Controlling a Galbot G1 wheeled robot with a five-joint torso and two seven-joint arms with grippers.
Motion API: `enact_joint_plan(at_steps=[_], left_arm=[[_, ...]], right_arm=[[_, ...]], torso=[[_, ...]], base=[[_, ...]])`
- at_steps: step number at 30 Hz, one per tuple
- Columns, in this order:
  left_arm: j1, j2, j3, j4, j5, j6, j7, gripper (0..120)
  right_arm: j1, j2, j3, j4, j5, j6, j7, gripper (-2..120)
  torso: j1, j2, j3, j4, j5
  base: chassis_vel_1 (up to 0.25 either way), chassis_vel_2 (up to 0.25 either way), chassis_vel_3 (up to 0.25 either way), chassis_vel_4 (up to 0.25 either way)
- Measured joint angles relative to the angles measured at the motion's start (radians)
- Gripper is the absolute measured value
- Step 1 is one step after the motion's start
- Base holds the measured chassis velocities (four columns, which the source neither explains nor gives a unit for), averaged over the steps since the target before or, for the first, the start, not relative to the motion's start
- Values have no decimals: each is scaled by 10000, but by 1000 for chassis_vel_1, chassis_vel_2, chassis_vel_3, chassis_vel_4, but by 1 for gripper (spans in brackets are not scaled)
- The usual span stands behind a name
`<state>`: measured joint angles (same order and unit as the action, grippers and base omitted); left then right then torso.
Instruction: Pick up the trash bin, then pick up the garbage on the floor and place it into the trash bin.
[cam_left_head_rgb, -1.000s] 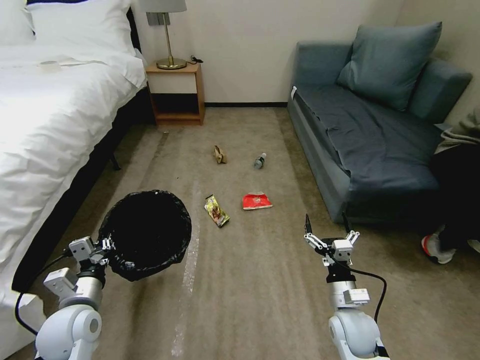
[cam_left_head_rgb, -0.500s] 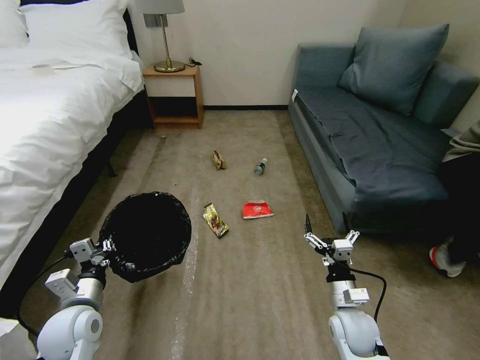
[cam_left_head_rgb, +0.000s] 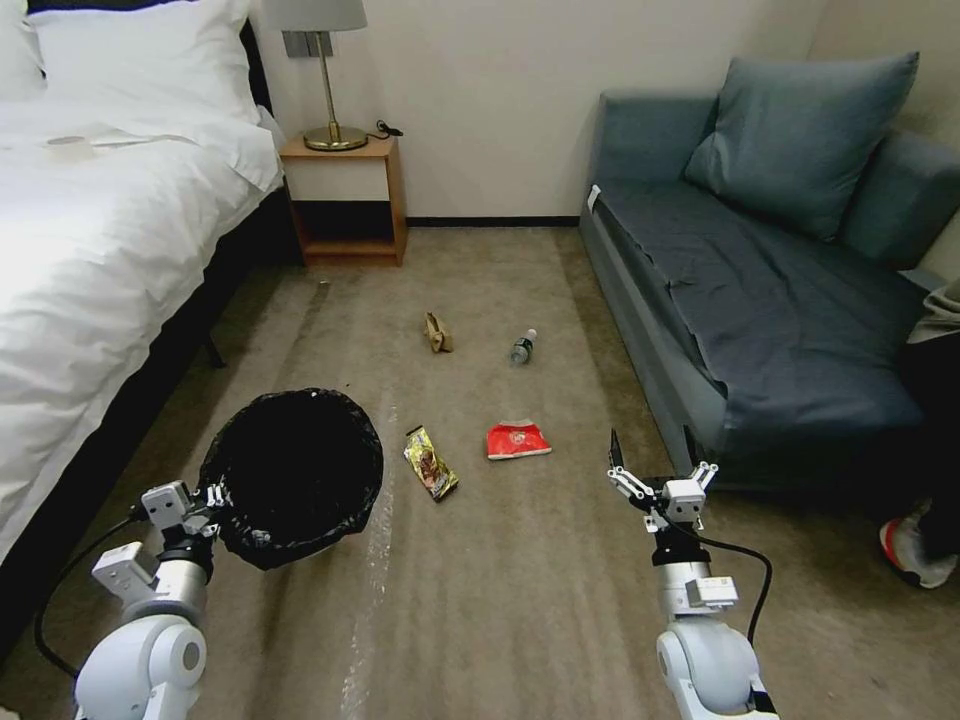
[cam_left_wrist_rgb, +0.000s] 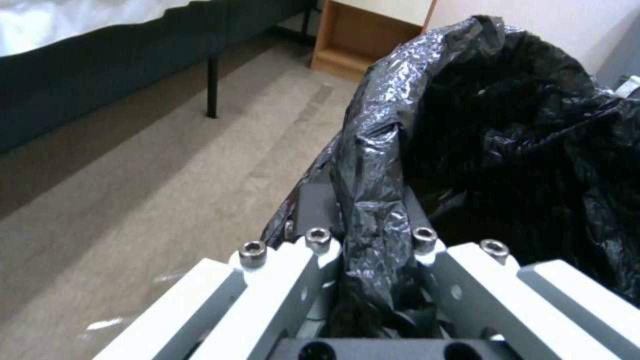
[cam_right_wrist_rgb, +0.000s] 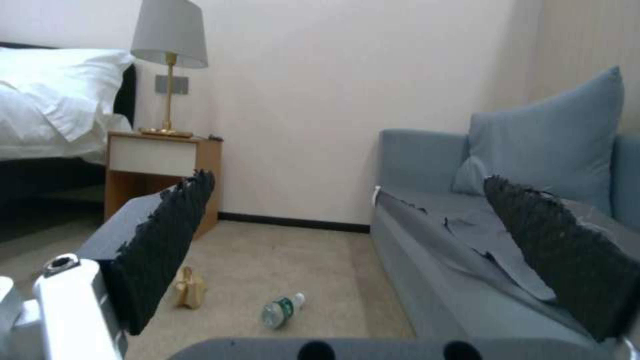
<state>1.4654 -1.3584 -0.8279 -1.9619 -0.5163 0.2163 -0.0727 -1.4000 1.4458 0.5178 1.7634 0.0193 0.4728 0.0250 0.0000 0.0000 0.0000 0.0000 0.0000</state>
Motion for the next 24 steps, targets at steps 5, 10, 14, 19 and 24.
enact_joint_plan(at_steps=[5, 10, 14, 19, 24], left_arm=[[-30, -7, 2, 8, 84, 5, 7, 4], [-11, -13, 1, 10, 90, 6, 11, 4], [-7, -23, 2, 19, 92, 6, 12, 4], [37, -26, 1, 21, 95, -6, 32, 4], [83, 0, -30, 22, 92, -25, 55, 4]], right_arm=[[18, 8, 11, -17, 14, -13, 0, 100], [9, 12, 31, -24, 38, -13, 0, 100], [-5, 8, 46, -1, 57, -12, 0, 100], [-57, 4, 57, 23, 61, -9, -5, 100], [-104, 4, 6, 27, 61, -9, -14, 100]], torso=[[0, 0, 0, 0, 0], [0, 0, 0, 0, 0], [0, 0, 0, 0, 1], [0, 0, 0, 0, 0], [0, 0, 0, -1, -1]], base=[[-116, 102, 104, -110], [-98, 111, 102, -107], [-100, 105, 101, -89], [-117, 107, 93, -111], [-122, 114, 126, -123]])
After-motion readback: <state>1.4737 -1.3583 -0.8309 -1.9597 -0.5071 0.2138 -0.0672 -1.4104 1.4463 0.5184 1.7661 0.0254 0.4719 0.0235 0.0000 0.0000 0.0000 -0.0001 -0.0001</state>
